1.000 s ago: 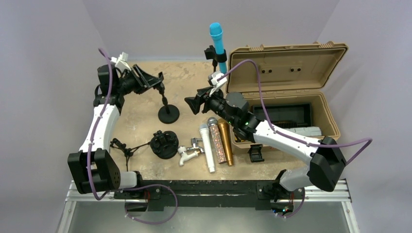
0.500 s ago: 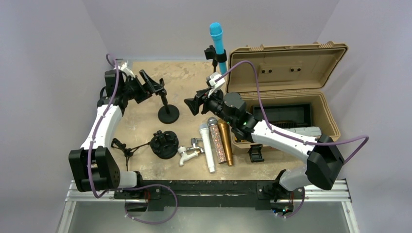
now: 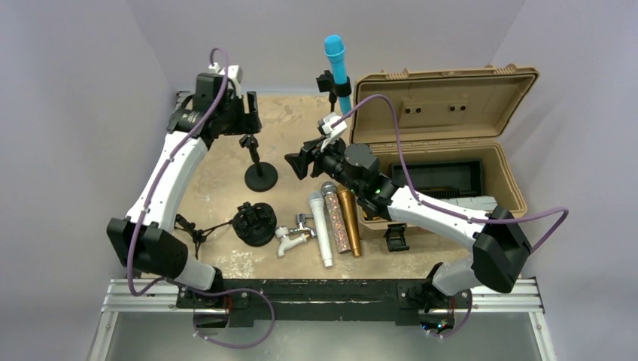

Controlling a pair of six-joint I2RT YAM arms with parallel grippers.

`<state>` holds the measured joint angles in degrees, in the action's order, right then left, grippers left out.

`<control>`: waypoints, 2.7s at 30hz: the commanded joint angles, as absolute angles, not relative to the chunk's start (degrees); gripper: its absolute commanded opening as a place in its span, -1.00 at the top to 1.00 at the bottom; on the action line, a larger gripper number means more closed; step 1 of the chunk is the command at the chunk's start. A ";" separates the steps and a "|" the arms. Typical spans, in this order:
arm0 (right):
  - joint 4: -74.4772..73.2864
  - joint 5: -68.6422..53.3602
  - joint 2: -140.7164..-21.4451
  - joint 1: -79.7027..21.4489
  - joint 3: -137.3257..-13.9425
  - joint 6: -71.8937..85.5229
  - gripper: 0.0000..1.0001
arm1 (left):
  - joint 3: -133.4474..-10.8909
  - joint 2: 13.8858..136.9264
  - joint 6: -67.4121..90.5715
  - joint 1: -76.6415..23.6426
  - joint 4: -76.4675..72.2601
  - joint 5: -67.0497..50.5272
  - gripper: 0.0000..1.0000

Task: Remove the microphone from the stand

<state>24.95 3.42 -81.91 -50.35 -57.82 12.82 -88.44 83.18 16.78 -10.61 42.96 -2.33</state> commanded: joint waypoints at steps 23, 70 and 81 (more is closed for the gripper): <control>27.61 4.00 -81.70 -50.26 -57.32 11.89 -0.31 | -96.02 91.79 10.12 -11.73 56.33 27.02 1.00; 16.25 38.22 -82.50 -48.43 -70.81 14.15 -0.42 | -83.38 65.91 17.19 -18.10 38.36 3.69 -1.00; 7.45 43.42 -94.00 -47.46 -92.76 10.99 -0.43 | -83.67 64.81 19.60 -18.10 38.63 -1.49 -1.00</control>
